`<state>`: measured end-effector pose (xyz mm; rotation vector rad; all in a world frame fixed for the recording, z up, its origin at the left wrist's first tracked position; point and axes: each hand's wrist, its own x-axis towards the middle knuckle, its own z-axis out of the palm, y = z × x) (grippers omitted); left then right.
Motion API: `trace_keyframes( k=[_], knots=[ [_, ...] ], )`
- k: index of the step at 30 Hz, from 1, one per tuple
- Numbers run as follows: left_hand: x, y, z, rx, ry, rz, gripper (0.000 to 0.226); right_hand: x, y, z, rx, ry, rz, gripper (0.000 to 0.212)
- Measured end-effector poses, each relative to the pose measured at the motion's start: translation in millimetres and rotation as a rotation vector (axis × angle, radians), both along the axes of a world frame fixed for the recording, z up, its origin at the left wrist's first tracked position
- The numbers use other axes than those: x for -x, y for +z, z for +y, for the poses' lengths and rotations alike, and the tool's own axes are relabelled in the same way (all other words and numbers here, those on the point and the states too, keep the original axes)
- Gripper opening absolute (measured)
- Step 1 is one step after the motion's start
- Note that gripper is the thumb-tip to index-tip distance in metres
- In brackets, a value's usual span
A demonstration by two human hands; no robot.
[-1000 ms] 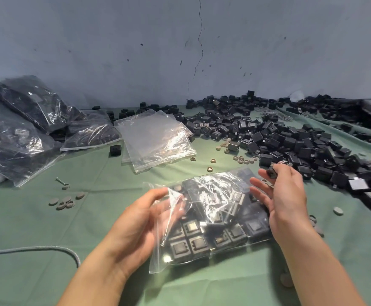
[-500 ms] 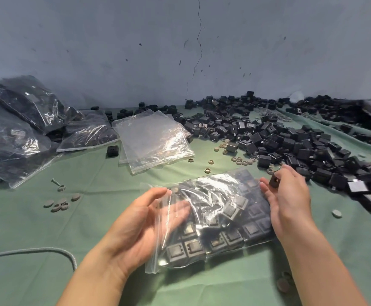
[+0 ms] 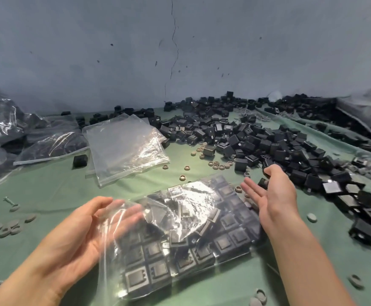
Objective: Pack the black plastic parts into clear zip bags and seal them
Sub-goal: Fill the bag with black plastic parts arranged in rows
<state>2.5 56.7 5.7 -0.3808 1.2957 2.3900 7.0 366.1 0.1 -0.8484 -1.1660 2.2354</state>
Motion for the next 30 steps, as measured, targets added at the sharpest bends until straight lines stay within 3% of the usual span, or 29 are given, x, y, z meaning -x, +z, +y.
trace_keyframes(
  k=[3,5,9,12,16,21,25,30],
  knots=[
    [13.0,-10.3,-7.6,0.502,0.164,0.108,0.025,8.9,4.8,8.8,-0.072,0.027,0.001,0.030],
    [25.8,-16.0,-15.6,0.768,0.318,0.190,0.021,17.9,5.8,13.3,-0.295,0.033,-0.063,0.036],
    [47.9,-17.7,-21.0,0.884,0.451,0.296,0.018,37.0,-11.2,25.7,-1.093,0.092,-0.326,0.055],
    [55.7,-26.7,-17.2,0.917,0.425,0.269,0.016,48.2,-32.7,33.7,-1.387,0.218,-0.558,0.069],
    [57.2,-34.8,-14.2,0.922,0.413,0.260,0.018,74.1,-40.1,37.3,-1.518,0.309,-0.683,0.081],
    [60.5,-32.1,-10.7,0.880,0.418,0.305,0.021,126.2,-34.0,23.4,-1.489,0.325,-0.799,0.089],
    [62.2,-35.0,-15.5,0.829,0.377,0.300,0.020,147.1,-36.6,16.6,-1.510,0.193,-0.868,0.078],
    [71.2,-41.6,-23.6,0.793,0.368,0.295,0.019,162.3,-31.6,17.9,-1.537,0.233,-0.877,0.066]
  ],
)
